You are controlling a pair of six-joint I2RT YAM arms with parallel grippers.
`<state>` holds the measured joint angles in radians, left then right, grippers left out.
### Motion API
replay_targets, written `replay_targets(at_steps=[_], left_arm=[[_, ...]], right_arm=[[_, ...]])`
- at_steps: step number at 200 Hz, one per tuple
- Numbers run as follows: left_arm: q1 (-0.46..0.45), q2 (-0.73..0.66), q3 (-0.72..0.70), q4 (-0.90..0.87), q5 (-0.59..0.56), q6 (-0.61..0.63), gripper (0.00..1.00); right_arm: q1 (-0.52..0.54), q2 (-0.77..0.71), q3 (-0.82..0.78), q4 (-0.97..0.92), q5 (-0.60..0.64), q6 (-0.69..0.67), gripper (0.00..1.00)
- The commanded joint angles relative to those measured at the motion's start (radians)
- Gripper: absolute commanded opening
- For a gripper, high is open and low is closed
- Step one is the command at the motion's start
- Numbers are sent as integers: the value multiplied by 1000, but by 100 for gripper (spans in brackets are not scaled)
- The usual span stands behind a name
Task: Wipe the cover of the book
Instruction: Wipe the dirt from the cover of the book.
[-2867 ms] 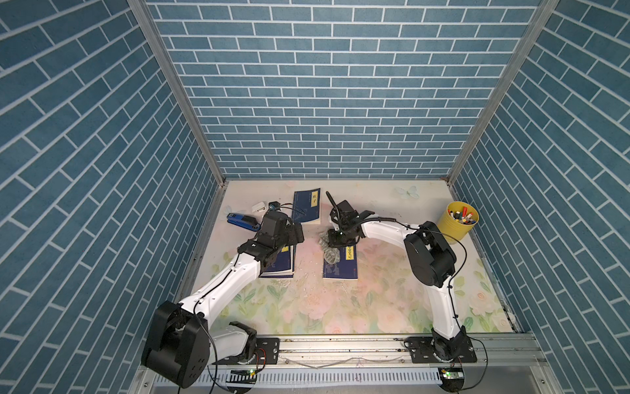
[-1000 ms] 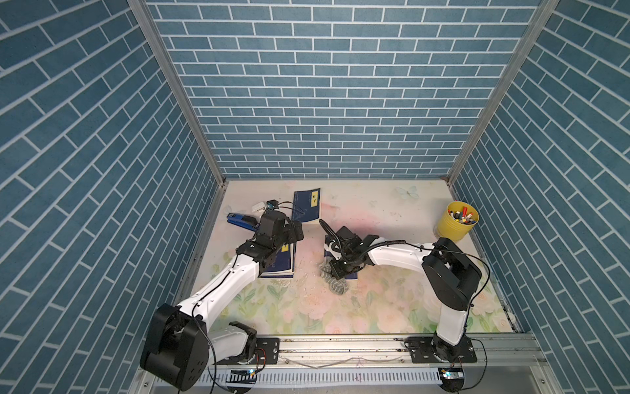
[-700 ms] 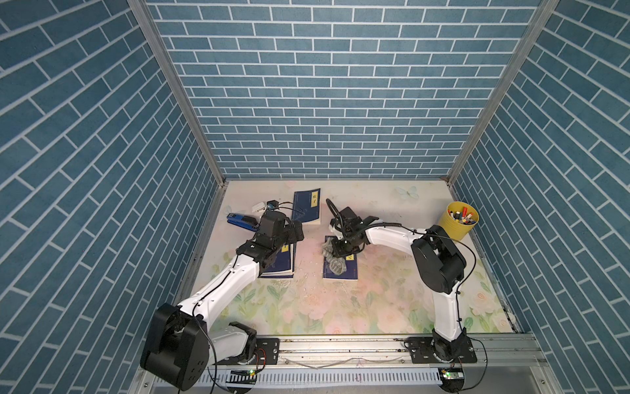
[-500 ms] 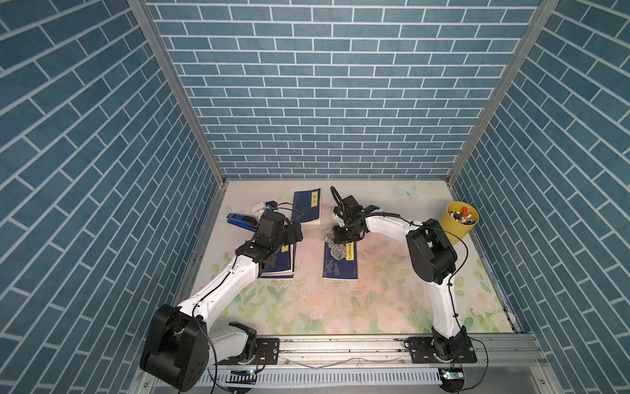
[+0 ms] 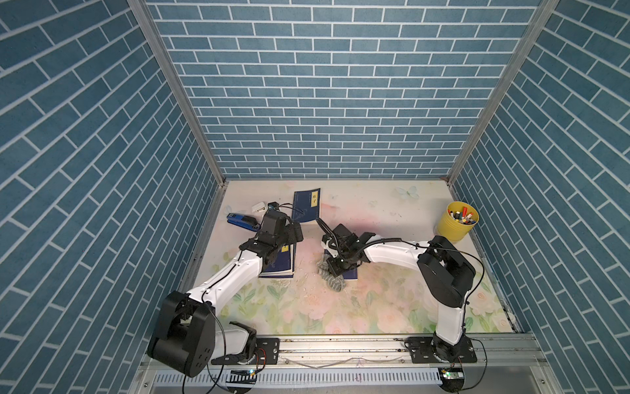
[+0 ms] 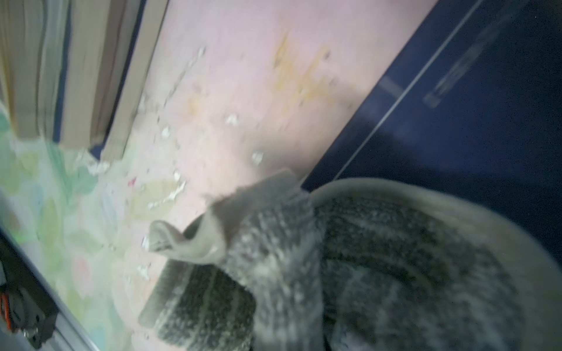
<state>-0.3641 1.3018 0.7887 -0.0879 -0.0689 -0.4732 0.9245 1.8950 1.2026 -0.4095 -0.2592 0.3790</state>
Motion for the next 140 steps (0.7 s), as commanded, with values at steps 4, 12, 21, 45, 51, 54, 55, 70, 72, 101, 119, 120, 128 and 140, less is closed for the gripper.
replay_targets(at_steps=[4, 12, 21, 45, 51, 54, 55, 70, 72, 101, 119, 120, 128, 140], left_arm=[[8, 4, 24, 28, 8, 15, 93], [8, 4, 27, 25, 12, 14, 92], [8, 0, 29, 18, 16, 12, 92], [8, -34, 13, 13, 15, 7, 92], [8, -43, 9, 10, 15, 8, 92], [9, -47, 7, 9, 15, 8, 92], [8, -48, 5, 9, 15, 8, 92], [8, -59, -3, 0, 22, 10, 93], [8, -59, -3, -2, 21, 10, 92], [9, -66, -17, -10, 24, 7, 92], [9, -75, -28, 1, 19, 5, 93], [9, -74, -28, 2, 19, 5, 93], [9, -72, -29, 4, 16, 6, 93], [8, -62, -31, 7, 14, 7, 92]], right_arm=[[-23, 46, -30, -101, 60, 20, 6], [-40, 70, 5, -123, 70, 8, 6], [-69, 98, 49, -129, 77, -1, 6], [-162, 190, 182, -140, 46, -14, 6], [-180, 212, 216, -146, 45, -22, 6], [-189, 225, 237, -151, 46, -26, 6], [-191, 229, 246, -155, 45, -27, 5], [-208, 284, 351, -207, 47, -58, 5], [-208, 288, 362, -212, 50, -62, 5], [-202, 285, 369, -234, 35, -73, 5], [-189, 216, 247, -208, 37, -50, 6], [-186, 211, 237, -205, 37, -48, 6], [-175, 169, 166, -186, 35, -32, 6], [-147, 107, 65, -163, 36, 1, 5]])
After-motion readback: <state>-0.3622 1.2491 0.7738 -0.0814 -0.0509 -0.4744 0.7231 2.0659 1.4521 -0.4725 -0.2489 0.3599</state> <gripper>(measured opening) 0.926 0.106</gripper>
